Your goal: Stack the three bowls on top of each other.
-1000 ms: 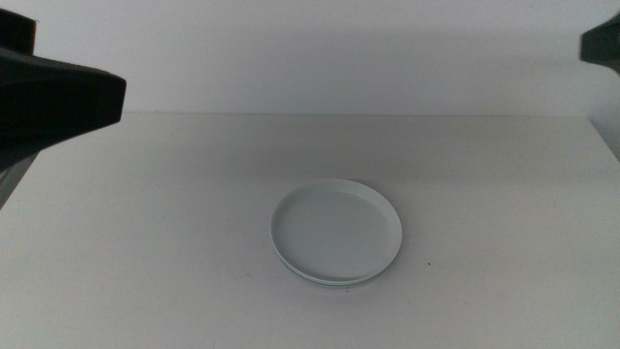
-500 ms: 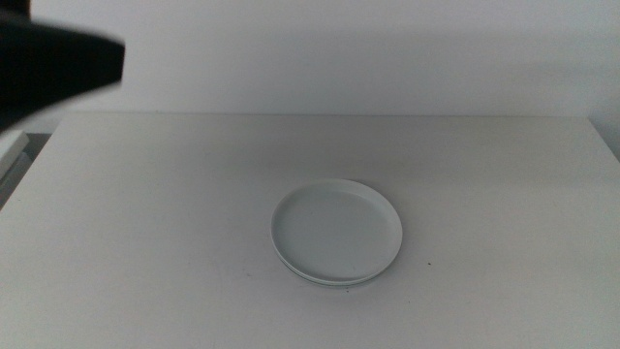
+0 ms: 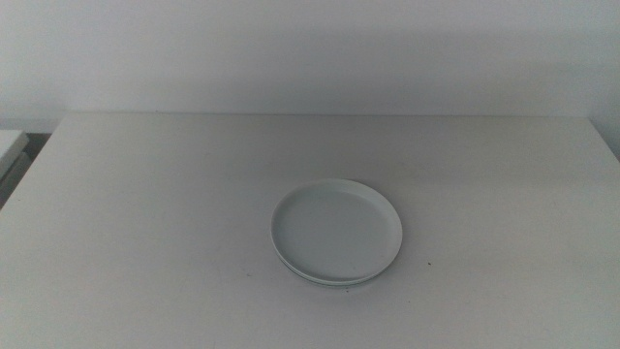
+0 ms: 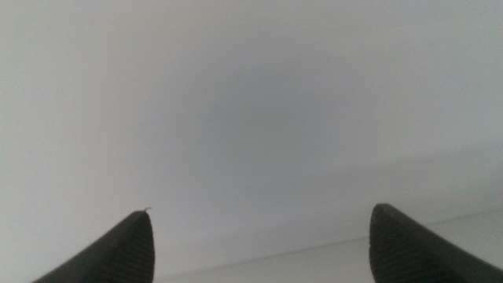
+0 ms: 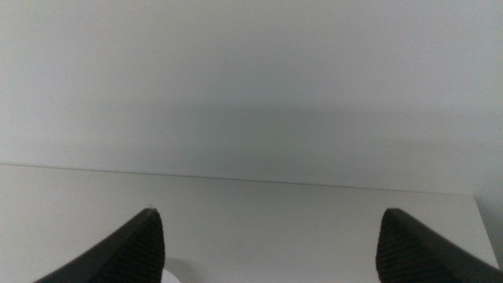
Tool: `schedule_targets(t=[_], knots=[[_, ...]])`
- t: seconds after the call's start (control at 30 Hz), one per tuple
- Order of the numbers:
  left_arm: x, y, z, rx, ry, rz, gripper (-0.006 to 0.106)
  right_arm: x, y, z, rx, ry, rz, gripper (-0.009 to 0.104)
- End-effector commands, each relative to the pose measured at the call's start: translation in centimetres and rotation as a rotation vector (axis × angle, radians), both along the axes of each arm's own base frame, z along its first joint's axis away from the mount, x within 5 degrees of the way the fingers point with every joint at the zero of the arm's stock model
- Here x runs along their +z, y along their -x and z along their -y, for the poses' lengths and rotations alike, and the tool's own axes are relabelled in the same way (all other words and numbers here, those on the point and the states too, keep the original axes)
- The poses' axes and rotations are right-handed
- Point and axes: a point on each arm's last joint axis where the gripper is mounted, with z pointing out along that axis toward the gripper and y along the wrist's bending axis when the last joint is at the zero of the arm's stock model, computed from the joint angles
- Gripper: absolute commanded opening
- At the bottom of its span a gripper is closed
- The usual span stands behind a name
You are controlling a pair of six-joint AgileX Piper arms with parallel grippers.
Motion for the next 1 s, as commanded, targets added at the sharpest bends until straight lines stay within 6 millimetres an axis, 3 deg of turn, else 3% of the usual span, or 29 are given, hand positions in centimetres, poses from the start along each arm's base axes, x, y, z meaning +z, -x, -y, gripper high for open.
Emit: schedule_targets(t=[0.0,0.17,0.57,0.7,0.83,0.97], knots=[[-0.8,0.1,-0.8,0.073,0.045,0.006,0.094,0.1,0.2,0.2,-0.01,0.002,0.013,0.093],[-1.5,0.4,-1.6,0.138,0.056,-0.002,0.094,0.1,0.2,0.2,-0.01,0.002,0.013,0.093],[-1.9,0.4,-1.4,0.119,0.091,-0.017,0.094,0.0,0.1,0.3,-0.017,0.024,0.017,0.093],[-3.6,0.4,-1.2,0.106,0.126,-0.029,0.094,-0.7,0.8,0.6,-0.027,0.02,0.159,0.093],[-6.8,1.0,-1.5,0.117,0.095,0.042,0.094,-3.7,3.8,1.5,-0.047,-0.015,0.383,0.093],[-12.4,2.6,-1.6,0.113,0.123,-0.029,0.094,-10.0,7.5,2.8,-0.119,-0.003,0.384,0.093]])
